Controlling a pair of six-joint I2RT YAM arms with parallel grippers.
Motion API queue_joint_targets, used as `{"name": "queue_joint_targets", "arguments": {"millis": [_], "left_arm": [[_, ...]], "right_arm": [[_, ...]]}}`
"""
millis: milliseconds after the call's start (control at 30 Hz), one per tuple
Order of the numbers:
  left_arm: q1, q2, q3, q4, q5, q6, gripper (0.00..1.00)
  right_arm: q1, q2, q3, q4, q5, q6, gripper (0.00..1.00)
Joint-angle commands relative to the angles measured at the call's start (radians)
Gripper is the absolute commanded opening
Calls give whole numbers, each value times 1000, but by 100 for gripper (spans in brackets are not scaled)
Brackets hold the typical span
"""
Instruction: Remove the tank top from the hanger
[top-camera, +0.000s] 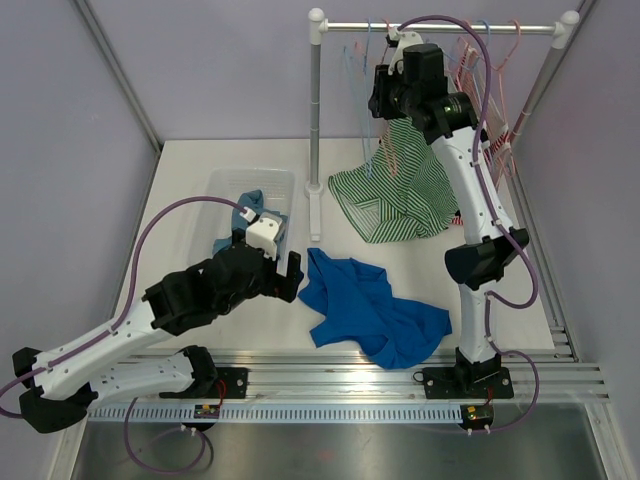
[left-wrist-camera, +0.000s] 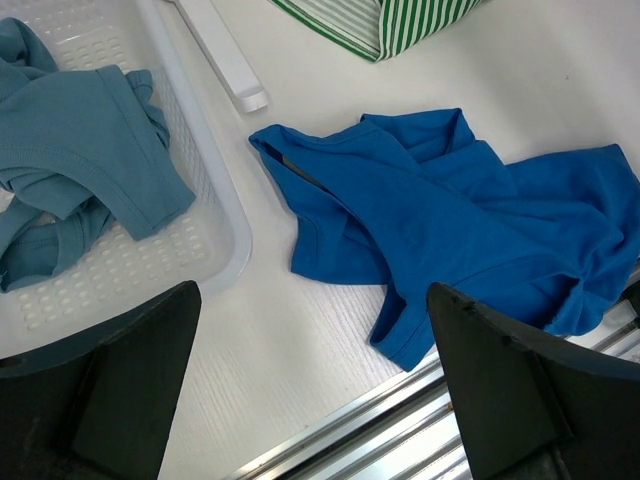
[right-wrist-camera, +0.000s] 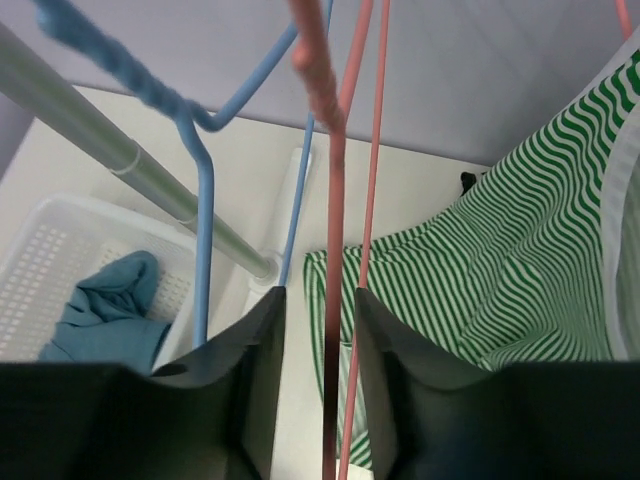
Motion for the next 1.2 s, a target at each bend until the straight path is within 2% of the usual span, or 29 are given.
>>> {"name": "queue_joint_targets", "arguments": {"millis": [0, 100, 233, 367, 400, 433, 533, 633, 767, 900, 967, 1100, 1167], "left_arm": [[-4, -15, -2, 53, 5, -5, 99], [-4, -13, -2, 62, 8, -8, 99], [-4, -1, -2, 83, 10, -20, 99], [-2, 34, 6, 103, 0, -41, 99], [-4, 45, 9, 120, -1, -44, 99], [-4, 74, 9, 131, 0, -46, 99], [-4, 166, 7, 185, 13, -55, 99], [-7, 263, 23, 221, 40, -75, 99], [-28, 468, 38, 321, 131, -101, 99], [-53, 663, 95, 395, 210, -118, 99], [-70, 770, 142, 403, 224, -118, 99], [-91, 926, 191, 421, 247, -121, 99], [-100, 980, 214, 403, 243, -129, 99]], "right_arm": [[9, -78, -5, 8, 48, -21, 44], [9, -153, -78, 31, 67, -38, 57], [11, -245, -176, 71, 68, -41, 68], [9, -331, -206, 63, 70, -43, 77], [9, -348, -224, 56, 75, -46, 93], [9, -365, -238, 54, 76, -48, 99], [9, -466, -334, 57, 98, -32, 99], [9, -635, -517, 112, 84, -2, 99], [9, -920, -745, 172, 67, 38, 99], [11, -1110, -989, 194, 3, 98, 100], [9, -1205, -1070, 215, -91, 110, 100], [9, -1307, -1247, 241, -159, 129, 99], [9, -1325, -1279, 240, -169, 130, 99]]}}
